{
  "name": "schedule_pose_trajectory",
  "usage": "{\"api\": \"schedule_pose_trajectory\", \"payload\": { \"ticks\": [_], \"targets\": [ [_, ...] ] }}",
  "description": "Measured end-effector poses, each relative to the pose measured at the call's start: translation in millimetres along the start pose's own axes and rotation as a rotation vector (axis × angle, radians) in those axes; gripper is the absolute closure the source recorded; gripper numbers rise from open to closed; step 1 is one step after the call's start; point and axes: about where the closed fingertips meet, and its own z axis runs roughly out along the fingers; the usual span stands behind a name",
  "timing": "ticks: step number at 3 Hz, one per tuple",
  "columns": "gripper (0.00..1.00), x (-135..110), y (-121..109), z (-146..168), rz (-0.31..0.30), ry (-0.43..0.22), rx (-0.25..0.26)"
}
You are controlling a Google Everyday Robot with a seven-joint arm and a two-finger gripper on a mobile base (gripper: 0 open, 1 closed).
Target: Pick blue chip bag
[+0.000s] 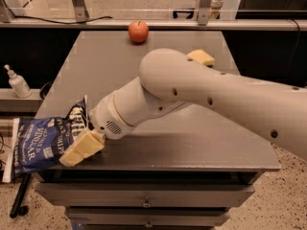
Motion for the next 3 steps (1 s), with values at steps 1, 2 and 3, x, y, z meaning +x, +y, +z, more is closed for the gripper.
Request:
{"api": "schedule_pose_trajectory", "payload": {
  "ticks": [1,2,3],
  "targets": [
    [0.49,-3.7,5.3,12.3,0.011,-0.008,-0.013],
    [0.71,-4.3,6.2,13.2,0.013,-0.011,-0.01],
    [0.96,-16.7,-3.3,0.4,-0.006,-0.033,0.037]
  ]
}}
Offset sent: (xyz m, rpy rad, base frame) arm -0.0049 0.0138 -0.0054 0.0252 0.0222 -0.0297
